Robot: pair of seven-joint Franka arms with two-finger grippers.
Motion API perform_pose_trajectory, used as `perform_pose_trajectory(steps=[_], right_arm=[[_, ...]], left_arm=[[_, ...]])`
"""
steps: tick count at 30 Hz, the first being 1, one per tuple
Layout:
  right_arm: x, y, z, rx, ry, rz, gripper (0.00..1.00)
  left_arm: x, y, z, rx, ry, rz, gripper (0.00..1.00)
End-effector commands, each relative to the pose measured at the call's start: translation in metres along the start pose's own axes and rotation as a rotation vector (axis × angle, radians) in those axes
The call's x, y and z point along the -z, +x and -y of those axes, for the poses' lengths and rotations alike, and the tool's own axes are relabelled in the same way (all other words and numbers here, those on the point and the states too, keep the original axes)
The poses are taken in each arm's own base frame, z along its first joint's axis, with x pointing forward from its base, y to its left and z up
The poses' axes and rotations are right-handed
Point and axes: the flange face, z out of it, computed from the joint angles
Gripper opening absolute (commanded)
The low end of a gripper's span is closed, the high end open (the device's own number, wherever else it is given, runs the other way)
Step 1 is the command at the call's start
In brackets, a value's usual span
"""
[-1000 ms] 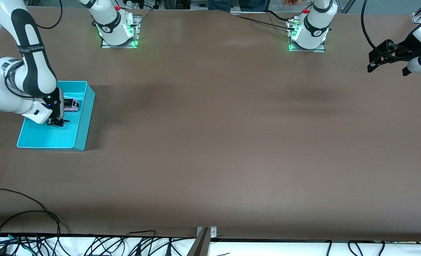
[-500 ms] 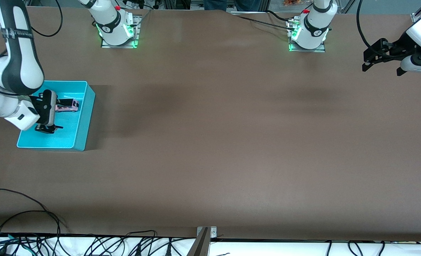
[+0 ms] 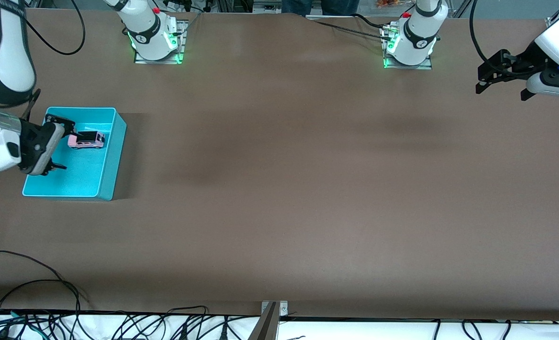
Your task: Wind and store pink jeep toy
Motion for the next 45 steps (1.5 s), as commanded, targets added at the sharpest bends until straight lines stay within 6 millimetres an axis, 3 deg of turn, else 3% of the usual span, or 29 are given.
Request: perform_pose_trajectory(steps=[1,7,10,17,23,27,32,34,40,45], right_arm=[[0.031,0.015,0.007,-0.157,-0.025,0.013,1.0],[0.059,0.034,0.019,-0.33,-0.062,0.017,1.0],[0.07,0.04,0.025,-0.461,-0.07,0.008,1.0],[0.086,0.056,0.037,-0.664,-0.127,0.022,1.0],[0.091,0.059,0.042,-0.902,-0.126,0.017,1.0],[0.093,0.058,0.043,-0.936,-0.132,0.015,1.0],[0.112,0.049,0.052,-0.941,-0.156,-0.011,1.0],[0.11,0.044,0.055,-0.942,-0.162,-0.001,1.0],[0.109,0.031,0.084,-0.914,-0.214,-0.011,1.0],[0.108,0.024,0.095,-0.913,-0.21,-0.011,1.0]], left_arm=[[0.002,0.0,-0.001,0.006,-0.03,-0.012,1.0],[0.001,-0.007,-0.007,-0.004,-0.028,-0.018,1.0],[0.001,-0.007,0.008,0.022,-0.037,-0.018,1.0],[-0.002,0.001,0.013,0.033,-0.043,-0.012,1.0],[-0.001,0.001,0.008,0.025,-0.043,-0.007,1.0],[-0.002,0.001,-0.001,0.007,-0.037,-0.006,1.0],[-0.001,0.001,0.001,0.01,-0.037,-0.008,1.0],[-0.001,0.001,0.003,0.015,-0.038,-0.007,1.0],[-0.001,-0.001,0.005,0.019,-0.038,0.001,1.0],[-0.002,-0.001,0.006,0.02,-0.041,0.002,1.0]])
